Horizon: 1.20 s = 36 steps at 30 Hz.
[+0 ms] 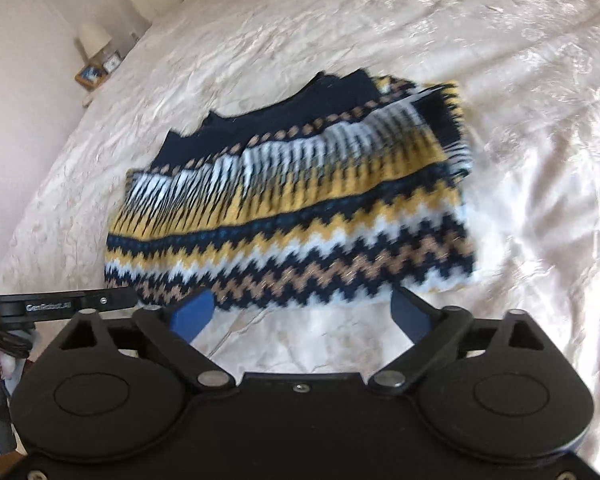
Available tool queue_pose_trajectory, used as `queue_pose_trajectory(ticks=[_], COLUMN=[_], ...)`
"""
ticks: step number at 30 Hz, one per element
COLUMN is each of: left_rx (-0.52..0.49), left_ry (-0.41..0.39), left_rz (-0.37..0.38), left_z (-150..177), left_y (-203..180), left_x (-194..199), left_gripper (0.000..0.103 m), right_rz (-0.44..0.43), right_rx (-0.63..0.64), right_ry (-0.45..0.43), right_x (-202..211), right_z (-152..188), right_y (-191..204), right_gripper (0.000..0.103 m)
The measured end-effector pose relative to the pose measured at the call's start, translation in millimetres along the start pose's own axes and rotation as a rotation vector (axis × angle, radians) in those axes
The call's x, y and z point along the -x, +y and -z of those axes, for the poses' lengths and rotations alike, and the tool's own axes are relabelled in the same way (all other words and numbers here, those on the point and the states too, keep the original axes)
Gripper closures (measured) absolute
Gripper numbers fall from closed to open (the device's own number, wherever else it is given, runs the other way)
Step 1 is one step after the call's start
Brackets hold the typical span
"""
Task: Fold small clothes
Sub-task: 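Move the right tool to the side edge of the folded sweater, then close the right tool on the side edge of the folded sweater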
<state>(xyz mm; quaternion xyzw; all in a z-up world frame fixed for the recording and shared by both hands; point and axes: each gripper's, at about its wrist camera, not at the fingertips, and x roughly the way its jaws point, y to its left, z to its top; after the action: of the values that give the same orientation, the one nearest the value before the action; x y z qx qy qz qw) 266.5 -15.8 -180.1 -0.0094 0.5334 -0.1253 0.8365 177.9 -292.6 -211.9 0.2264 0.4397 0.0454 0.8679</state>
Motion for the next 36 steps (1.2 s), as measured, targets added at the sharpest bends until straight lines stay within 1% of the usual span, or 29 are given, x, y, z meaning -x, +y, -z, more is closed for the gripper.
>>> queue_pose_trajectory(ticks=[2, 7, 9, 18, 27, 36], left_rx=[-0.006, -0.027, -0.032, -0.036, -0.055, -0.073], left_ry=[-0.014, -0.047, -0.050, -0.059, -0.038, 0.018], left_rz=[-0.015, -0.041, -0.053, -0.057, -0.074, -0.120], left_z=[-7, -20, -25, -46, -78, -105], left_y=[-11, -38, -47, -75, -93, -99], left_x=[4, 11, 11, -3, -38, -94], left_gripper=[0.025, 0.022, 0.021, 0.020, 0.020, 0.020], right_rz=[-0.002, -0.002, 0.000, -0.017, -0.055, -0.120], right_rx=[-0.012, -0.030, -0.035, -0.027, -0.008, -0.043], right_ry=[-0.012, -0.030, -0.036, -0.037, 0.001, 0.110], right_x=[4, 10, 12, 7, -19, -70], right_z=[-6, -21, -27, -59, -93, -111], right_y=[-9, -28, -36, -64, -91, -119], right_gripper=[0.001, 0.000, 0.000, 0.000, 0.000, 0.000])
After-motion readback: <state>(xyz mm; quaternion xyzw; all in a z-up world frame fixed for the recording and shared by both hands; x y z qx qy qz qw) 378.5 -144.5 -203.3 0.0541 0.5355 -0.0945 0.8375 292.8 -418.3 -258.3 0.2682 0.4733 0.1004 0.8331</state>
